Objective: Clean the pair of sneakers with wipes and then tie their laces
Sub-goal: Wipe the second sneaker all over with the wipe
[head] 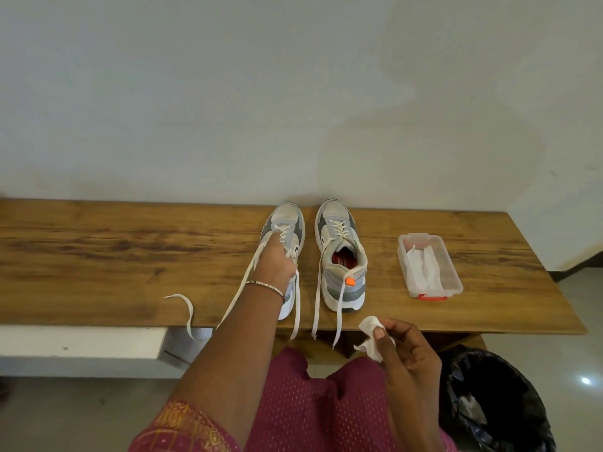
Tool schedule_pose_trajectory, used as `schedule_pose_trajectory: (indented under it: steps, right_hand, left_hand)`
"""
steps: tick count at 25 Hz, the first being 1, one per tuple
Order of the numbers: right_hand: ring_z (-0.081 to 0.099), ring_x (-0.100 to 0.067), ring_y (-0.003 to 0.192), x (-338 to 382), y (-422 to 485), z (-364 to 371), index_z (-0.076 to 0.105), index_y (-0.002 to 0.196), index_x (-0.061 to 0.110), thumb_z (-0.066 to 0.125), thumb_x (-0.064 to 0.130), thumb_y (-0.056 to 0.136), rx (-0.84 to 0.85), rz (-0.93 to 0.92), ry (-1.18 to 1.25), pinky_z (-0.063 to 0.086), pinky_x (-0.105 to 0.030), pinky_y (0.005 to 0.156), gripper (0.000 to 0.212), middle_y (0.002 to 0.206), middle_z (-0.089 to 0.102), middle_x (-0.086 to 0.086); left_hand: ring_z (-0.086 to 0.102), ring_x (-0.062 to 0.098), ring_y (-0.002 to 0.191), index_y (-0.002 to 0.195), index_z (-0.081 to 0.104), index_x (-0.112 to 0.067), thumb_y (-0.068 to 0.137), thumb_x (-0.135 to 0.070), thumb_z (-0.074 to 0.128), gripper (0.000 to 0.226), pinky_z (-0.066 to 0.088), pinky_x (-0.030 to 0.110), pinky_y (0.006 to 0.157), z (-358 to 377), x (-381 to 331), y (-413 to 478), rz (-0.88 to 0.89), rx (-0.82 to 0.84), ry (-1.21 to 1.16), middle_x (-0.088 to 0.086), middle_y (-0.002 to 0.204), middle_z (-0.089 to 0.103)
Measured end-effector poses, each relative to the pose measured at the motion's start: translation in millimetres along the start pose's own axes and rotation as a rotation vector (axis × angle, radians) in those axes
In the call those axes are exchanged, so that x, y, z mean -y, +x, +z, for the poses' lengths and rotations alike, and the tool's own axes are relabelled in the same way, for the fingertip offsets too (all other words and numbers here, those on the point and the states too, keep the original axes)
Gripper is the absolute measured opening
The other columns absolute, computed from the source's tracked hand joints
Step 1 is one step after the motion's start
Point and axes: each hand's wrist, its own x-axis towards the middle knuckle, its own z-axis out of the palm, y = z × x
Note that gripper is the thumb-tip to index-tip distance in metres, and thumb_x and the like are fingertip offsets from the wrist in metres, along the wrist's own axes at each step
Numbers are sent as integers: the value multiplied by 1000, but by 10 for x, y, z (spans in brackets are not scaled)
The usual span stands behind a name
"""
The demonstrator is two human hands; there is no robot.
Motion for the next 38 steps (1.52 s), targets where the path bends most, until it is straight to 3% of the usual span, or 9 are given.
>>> schedule_pose_trajectory:
  steps: [7, 11, 15, 17, 22, 27, 31, 35, 38]
  right_hand:
    - [70, -36, 95, 108, -132, -14, 71, 100, 10, 68, 5, 88, 12, 124, 138, 52, -60, 92, 14, 96, 75, -10]
    - [69, -38, 96, 346, -260, -35, 70, 102, 6, 68, 10, 84, 42, 146, 243, 52, -57, 94, 19, 97, 75, -13]
    - [70, -25, 97, 655, -444, -21, 69, 110, 4, 67, 15, 83, 187, 250, 410, 53, -41, 94, 29, 106, 73, -15]
    - [71, -19, 94, 809, -585, -4, 69, 113, 6, 66, 13, 85, 274, 216, 412, 56, -30, 84, 29, 107, 74, -12]
    - [72, -16, 94, 1177, -950, 21, 67, 113, 10, 69, 5, 87, 294, -115, 242, 57, -25, 73, 26, 103, 75, -4]
    - [69, -12, 85, 1374, -1113, -103, 74, 100, 22, 79, 20, 83, -43, -683, -186, 55, -23, 72, 17, 88, 73, 10]
    - [65, -12, 96, 1235, -1207, -185, 76, 107, 12, 73, 7, 88, -179, -1033, -470, 52, -19, 80, 19, 103, 72, 2]
    - [63, -13, 95, 960, -1582, -159, 75, 110, 6, 54, 20, 100, -168, -1121, -549, 52, -19, 78, 27, 104, 70, -5]
    - [64, -16, 95, 883, -1738, -119, 75, 109, 5, 45, 26, 104, -97, -1161, -545, 54, -27, 77, 37, 104, 69, -6]
  left_hand:
    - [58, 23, 104, 122, 62, -14, 95, -38, 63, 36, 51, 33, 73, -259, 59, 117, 23, 119, -61, 11, 126, 61]
    - [60, 28, 123, 126, 64, -7, 100, -27, 57, 34, 44, 40, 109, -676, 114, -304, 23, 408, -294, 15, 133, 65]
    - [55, 27, 132, 138, 57, -7, 100, -28, 56, 44, 37, 41, 116, -1078, 220, -913, 5, 585, -361, 15, 137, 62]
    - [52, 26, 135, 141, 55, -8, 100, -29, 58, 46, 33, 38, 119, -1220, 299, -1196, -28, 655, -367, 13, 143, 58]
    - [48, 28, 138, 141, 55, -6, 101, -29, 52, 47, 25, 37, 122, -1422, 581, -1899, -116, 846, -316, 14, 147, 53]
    - [43, 29, 142, 146, 46, -4, 100, -24, 55, 51, 23, 41, 123, -1543, 839, -2340, -56, 937, -143, 19, 149, 49]
    - [41, 27, 143, 146, 47, -6, 103, -29, 54, 50, 23, 39, 123, -1581, 947, -2571, -31, 998, -93, 17, 150, 48]
    - [61, 23, 117, 136, 59, -4, 102, -45, 50, 53, 44, 33, 109, -1618, 937, -2756, -28, 1040, -89, 14, 124, 65]
    - [63, 25, 118, 130, 65, -7, 101, -48, 47, 54, 49, 33, 104, -1642, 900, -2825, 27, 1021, -101, 17, 129, 66]
